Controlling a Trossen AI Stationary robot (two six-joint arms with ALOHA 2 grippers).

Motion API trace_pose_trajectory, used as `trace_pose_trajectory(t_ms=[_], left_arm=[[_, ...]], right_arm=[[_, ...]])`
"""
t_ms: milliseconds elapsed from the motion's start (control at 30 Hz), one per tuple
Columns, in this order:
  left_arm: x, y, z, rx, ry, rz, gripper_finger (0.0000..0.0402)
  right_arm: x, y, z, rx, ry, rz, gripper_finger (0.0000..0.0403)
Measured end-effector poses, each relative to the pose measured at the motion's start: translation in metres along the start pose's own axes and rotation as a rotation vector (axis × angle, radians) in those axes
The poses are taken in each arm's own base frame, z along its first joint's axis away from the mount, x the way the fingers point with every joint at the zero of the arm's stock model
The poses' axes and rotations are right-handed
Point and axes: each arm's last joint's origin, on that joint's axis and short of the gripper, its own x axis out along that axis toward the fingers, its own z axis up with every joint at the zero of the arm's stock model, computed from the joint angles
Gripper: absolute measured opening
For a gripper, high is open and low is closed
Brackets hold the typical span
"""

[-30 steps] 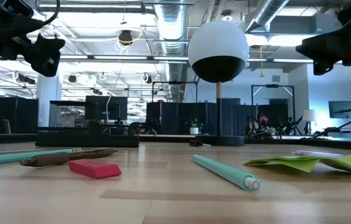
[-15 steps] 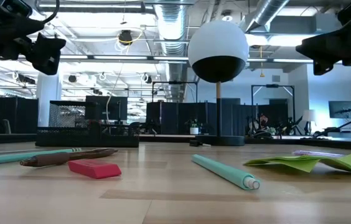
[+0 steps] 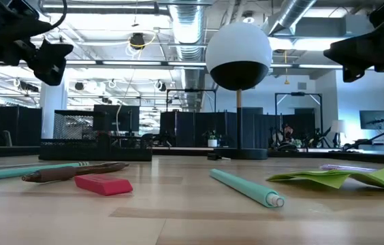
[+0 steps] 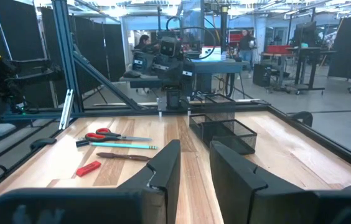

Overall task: Pick and place office supplies into organizer
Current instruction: Put the brown pen into the black desk organizer

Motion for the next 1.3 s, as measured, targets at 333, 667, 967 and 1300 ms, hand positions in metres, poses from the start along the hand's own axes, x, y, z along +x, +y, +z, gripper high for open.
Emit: trace_pose_trajectory(t_ms=[333, 667, 967, 1300], left_arm=[[0.003, 0.001, -0.003, -0.157, 0.031, 0.028, 0.0213], [0.008, -0.004, 0.014, -0.128, -0.101, -0.016, 0.0213], [0.009, -0.02, 0.076, 0.031, -0.18, -0.024, 0.0213], [0.067, -0.021, 0.086, 0.108, 0.051, 0.203, 0.0213]], right_arm=[[0.0, 0.0, 0.0, 0.0, 0.0, -0.001, 0.0081], [0.0, 0.0, 0.0, -0.04, 0.0, -0.001, 0.0081], [0.0, 0.0, 0.008, -0.014, -0.083, -0.006, 0.0081], [-0.002, -0.002, 0.022, 0.005, -0.219, -0.017, 0.0081]])
